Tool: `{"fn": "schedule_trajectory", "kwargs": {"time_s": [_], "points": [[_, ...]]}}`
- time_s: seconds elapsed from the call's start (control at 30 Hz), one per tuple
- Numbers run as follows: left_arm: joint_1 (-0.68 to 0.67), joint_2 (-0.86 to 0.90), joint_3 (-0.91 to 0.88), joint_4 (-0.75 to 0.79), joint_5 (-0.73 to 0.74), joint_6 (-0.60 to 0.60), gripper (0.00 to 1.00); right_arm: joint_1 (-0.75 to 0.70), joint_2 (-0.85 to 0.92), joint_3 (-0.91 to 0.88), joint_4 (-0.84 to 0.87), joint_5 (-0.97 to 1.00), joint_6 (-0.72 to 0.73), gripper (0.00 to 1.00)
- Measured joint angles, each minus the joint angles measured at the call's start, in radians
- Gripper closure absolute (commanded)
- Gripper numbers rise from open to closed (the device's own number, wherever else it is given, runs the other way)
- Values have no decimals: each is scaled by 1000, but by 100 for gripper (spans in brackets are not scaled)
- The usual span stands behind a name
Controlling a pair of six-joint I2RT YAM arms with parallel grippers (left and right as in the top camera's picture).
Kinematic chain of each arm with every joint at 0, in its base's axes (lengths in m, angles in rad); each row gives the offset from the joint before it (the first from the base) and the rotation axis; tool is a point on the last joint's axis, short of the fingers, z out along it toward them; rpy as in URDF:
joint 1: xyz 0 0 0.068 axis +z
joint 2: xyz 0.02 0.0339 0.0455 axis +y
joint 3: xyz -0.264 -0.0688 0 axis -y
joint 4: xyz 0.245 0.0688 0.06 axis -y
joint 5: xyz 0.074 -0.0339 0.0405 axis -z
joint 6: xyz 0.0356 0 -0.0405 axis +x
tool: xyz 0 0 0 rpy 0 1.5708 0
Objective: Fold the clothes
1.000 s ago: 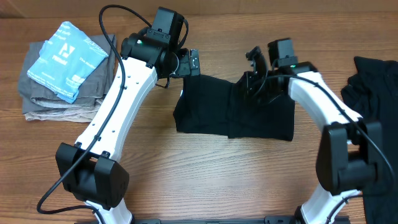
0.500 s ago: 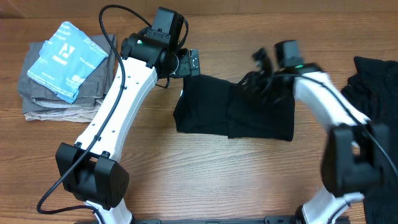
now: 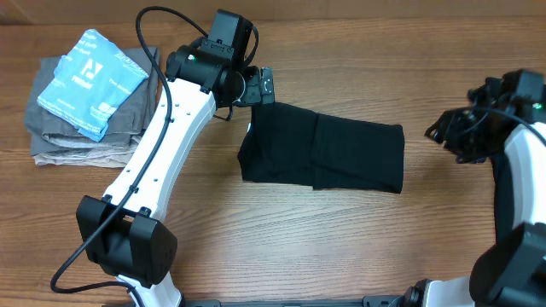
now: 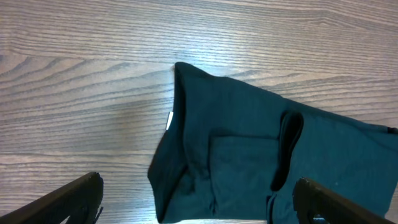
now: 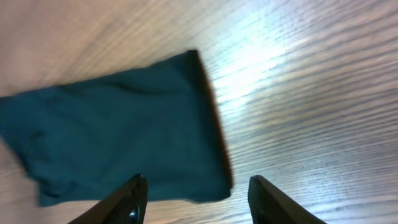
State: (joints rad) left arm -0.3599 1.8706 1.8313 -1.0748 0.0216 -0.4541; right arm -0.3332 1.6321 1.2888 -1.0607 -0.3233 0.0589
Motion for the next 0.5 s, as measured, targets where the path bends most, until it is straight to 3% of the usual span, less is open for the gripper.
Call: {"fn": "schedule_trajectory", "kwargs": {"time_s": [0.13, 0.5], "points": [[0, 0, 0, 0, 0, 0, 0, 21, 10, -148, 167, 6, -28, 34], [0, 0, 0, 0, 0, 0, 0, 56, 12, -422, 553, -75, -124, 36]]}}
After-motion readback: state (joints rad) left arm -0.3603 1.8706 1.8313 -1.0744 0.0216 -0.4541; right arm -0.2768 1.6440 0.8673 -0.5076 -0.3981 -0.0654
